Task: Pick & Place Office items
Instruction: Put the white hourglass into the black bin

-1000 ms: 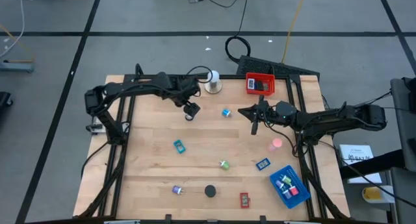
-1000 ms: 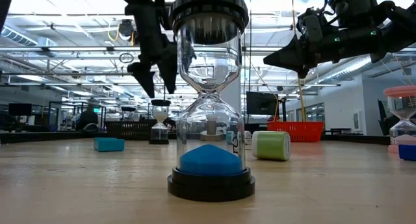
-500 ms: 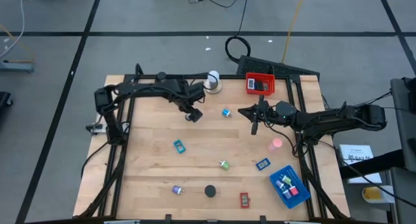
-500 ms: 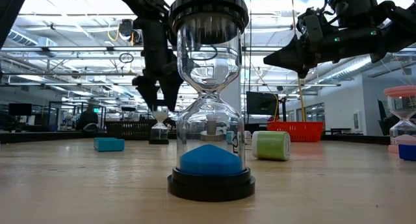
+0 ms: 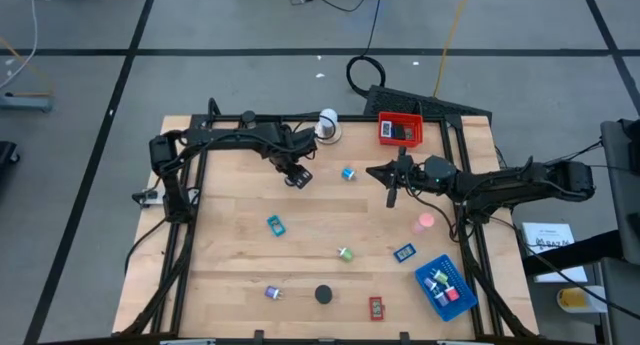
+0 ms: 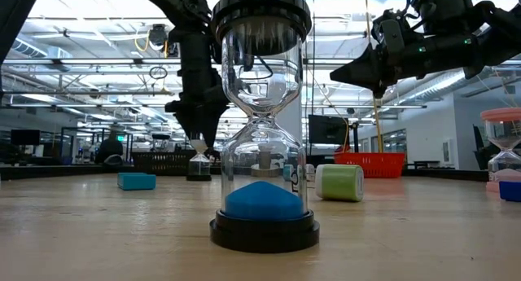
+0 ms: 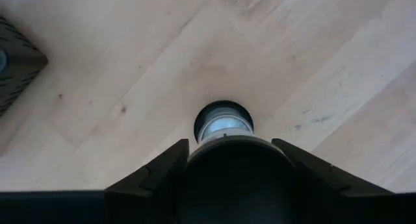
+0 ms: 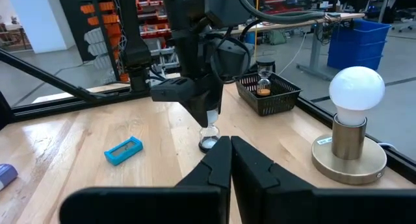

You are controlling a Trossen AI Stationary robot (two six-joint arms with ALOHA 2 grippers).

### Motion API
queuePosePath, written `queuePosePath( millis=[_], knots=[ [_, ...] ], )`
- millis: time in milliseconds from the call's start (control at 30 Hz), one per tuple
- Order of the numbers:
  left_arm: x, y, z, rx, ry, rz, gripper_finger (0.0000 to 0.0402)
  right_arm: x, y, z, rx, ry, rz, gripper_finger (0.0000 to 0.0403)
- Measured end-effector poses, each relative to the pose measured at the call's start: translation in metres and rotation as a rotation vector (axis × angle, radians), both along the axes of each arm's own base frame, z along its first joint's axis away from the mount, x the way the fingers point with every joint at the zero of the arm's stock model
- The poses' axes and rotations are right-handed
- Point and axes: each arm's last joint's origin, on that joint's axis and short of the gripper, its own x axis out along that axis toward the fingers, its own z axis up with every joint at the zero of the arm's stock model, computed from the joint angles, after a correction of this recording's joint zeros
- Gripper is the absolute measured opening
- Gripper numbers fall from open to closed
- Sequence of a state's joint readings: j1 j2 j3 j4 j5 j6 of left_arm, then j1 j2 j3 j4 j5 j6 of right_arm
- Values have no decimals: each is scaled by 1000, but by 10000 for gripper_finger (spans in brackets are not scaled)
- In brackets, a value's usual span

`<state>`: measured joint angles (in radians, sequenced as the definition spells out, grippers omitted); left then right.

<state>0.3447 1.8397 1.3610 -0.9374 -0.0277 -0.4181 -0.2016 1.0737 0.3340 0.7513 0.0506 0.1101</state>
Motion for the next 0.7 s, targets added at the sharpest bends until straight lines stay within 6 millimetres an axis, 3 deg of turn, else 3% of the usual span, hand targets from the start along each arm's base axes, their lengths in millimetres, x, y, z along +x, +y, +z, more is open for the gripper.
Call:
queuePosePath(
  millis=[200, 500, 700],
  knots=[
    [-12, 2, 14, -18, -1, 6, 206, 0, 0, 0, 0, 0, 0, 0],
    [-49, 20, 66, 26, -120, 132, 206, 0, 0, 0, 1, -1, 0, 0],
    [-70, 38, 102, 73, -112, 180, 206, 0, 0, 0, 1, 0, 0, 0]
  ],
)
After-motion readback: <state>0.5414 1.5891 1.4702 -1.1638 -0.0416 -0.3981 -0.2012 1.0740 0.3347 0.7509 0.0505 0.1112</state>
